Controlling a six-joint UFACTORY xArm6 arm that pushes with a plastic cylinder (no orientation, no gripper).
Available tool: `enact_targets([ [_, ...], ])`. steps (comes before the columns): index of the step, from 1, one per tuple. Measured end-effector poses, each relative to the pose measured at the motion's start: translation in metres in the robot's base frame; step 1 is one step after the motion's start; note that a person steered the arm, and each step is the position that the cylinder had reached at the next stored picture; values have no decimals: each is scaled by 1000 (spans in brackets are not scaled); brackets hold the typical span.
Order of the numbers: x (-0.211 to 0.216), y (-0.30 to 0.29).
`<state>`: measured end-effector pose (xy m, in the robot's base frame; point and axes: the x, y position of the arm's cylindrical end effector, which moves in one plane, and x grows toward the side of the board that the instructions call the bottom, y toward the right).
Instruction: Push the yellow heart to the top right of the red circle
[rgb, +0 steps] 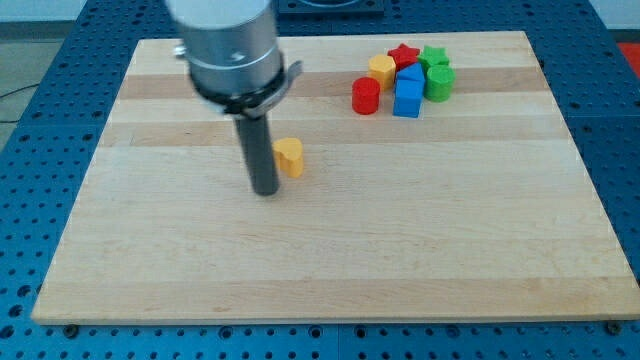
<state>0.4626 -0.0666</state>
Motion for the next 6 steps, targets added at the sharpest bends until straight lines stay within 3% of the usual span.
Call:
enact_targets([
  [3, -116, 72],
  [4, -125, 62],
  [5, -125, 0],
  [6, -147, 5],
])
